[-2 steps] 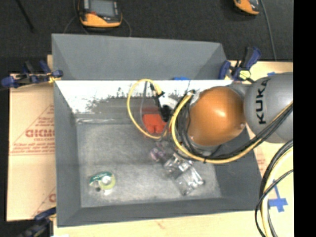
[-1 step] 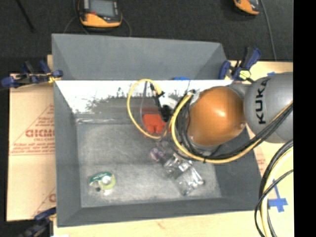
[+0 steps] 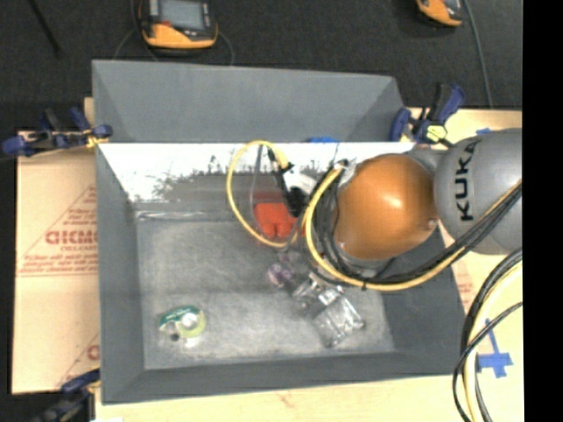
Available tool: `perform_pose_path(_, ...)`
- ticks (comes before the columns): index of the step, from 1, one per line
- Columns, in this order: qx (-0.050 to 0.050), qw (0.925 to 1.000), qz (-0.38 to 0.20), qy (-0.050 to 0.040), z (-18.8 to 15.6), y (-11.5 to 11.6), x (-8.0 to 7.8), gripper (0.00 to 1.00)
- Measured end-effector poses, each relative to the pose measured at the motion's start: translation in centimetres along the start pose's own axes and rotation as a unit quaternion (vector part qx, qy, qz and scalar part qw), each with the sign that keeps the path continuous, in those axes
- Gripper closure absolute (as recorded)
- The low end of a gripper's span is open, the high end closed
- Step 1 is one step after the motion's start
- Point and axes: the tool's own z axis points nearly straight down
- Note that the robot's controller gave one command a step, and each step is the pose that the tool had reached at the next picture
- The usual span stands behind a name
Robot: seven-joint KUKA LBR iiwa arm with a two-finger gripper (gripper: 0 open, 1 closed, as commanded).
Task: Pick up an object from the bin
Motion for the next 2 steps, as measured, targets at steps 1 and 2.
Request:
perform_pose_path(1, 0.0, 1.0, 0.001, 0.0002, -0.04, 0.0, 0.02, 1.0)
perform_pose_path(2, -0.001, 1.0, 0.001, 0.0002, -0.04, 0.0, 0.02, 1.0)
